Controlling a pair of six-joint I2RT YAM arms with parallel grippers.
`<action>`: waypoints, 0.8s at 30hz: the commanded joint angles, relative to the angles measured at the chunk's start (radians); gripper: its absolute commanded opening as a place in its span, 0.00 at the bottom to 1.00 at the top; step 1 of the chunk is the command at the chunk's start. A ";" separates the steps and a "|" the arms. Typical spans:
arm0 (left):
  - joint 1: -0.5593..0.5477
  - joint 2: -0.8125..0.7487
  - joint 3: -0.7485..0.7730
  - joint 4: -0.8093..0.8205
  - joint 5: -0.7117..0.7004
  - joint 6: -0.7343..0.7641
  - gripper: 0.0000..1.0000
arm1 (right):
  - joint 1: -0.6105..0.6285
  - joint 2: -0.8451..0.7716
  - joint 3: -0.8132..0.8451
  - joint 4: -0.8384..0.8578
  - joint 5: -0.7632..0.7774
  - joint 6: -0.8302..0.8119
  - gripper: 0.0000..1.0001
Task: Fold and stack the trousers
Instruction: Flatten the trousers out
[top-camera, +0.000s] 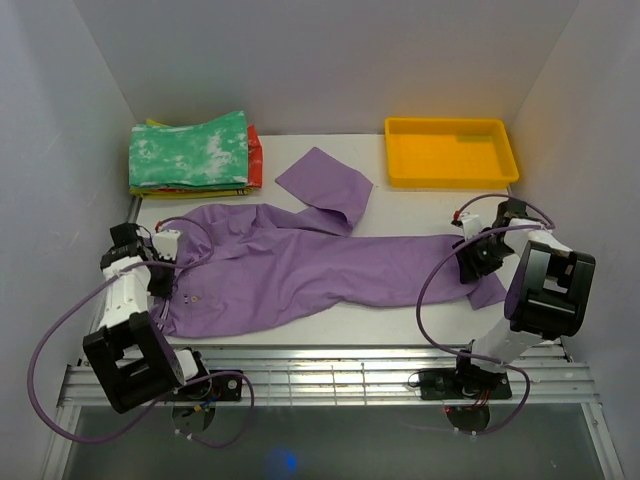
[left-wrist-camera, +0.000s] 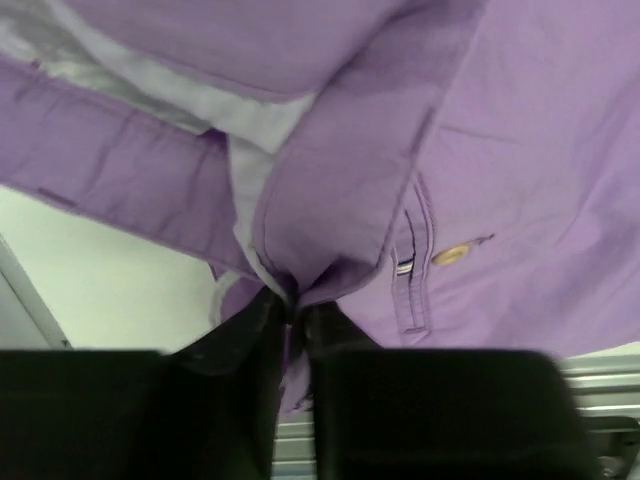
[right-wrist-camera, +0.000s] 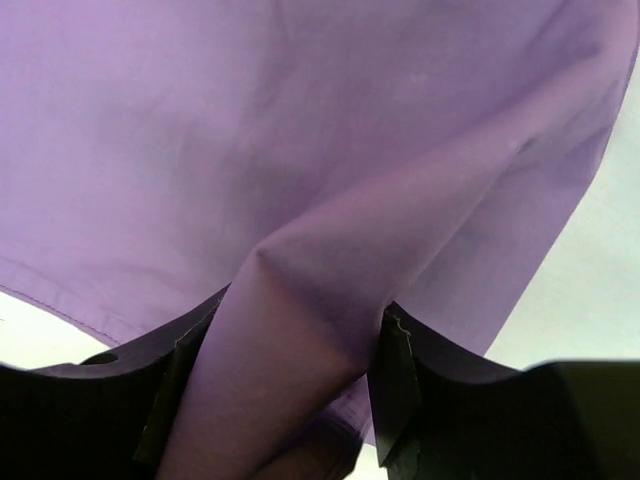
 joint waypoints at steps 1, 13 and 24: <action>0.085 0.076 0.121 0.034 0.077 -0.001 0.16 | -0.004 -0.014 -0.096 -0.003 0.106 -0.073 0.53; 0.346 0.514 0.429 -0.160 0.374 0.097 0.31 | 0.030 -0.202 -0.125 -0.237 0.066 -0.310 0.51; 0.422 0.346 0.513 -0.138 0.376 0.140 0.88 | 0.165 -0.111 0.367 -0.147 -0.224 0.016 0.82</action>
